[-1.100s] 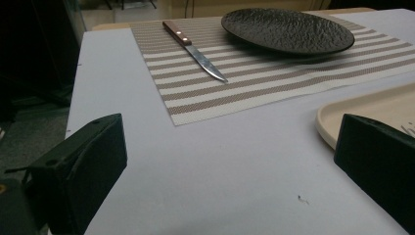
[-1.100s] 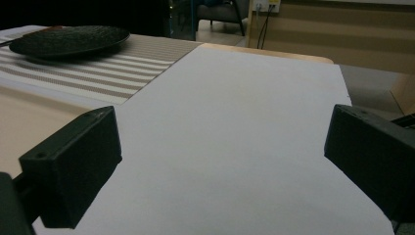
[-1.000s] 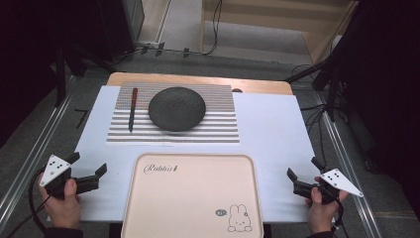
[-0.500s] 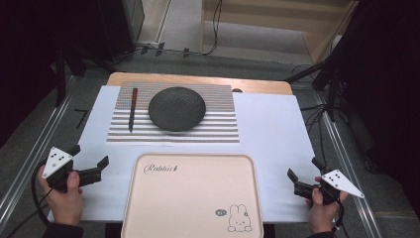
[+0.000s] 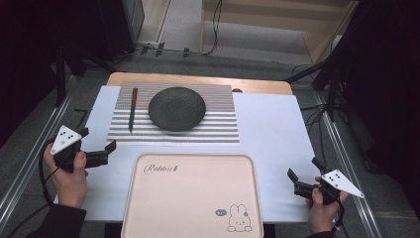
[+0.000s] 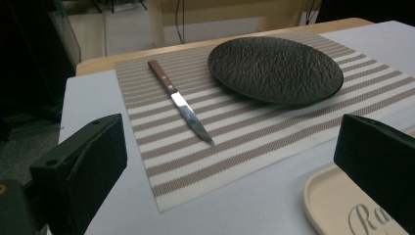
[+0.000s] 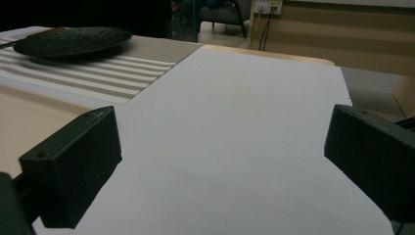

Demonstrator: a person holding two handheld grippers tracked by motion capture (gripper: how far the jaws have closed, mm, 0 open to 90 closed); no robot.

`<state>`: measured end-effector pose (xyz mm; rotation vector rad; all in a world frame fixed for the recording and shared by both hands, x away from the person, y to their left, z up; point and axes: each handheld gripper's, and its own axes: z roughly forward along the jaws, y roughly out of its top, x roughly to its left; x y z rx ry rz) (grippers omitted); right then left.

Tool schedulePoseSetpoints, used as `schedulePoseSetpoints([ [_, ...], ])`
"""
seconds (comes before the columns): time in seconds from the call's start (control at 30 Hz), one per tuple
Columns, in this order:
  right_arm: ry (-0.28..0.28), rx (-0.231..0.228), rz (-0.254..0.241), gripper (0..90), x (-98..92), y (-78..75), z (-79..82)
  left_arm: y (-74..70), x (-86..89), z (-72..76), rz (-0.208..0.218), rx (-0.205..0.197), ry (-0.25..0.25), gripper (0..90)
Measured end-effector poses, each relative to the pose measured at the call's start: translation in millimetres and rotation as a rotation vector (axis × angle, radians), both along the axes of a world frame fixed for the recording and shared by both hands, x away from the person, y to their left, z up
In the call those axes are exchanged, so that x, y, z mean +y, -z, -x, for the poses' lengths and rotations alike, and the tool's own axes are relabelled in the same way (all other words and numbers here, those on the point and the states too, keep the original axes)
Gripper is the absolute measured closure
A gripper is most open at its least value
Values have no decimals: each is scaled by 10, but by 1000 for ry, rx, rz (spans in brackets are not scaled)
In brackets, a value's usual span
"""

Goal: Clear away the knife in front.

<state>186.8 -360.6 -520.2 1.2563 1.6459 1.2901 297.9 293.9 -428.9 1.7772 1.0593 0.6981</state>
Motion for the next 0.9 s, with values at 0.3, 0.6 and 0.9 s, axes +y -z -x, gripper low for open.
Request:
schedulePoseSetpoints([
  [0.3,-2,-4,3,0,-4,2,3,-79,-103,-301,16,30,19,0],
  [0.6,0,-2,4,0,-5,4,6,-106,-92,-571,68,70,11,0],
  [0.9,0,-1,1,0,-6,4,6,-157,-117,-782,49,87,-6,0],
])
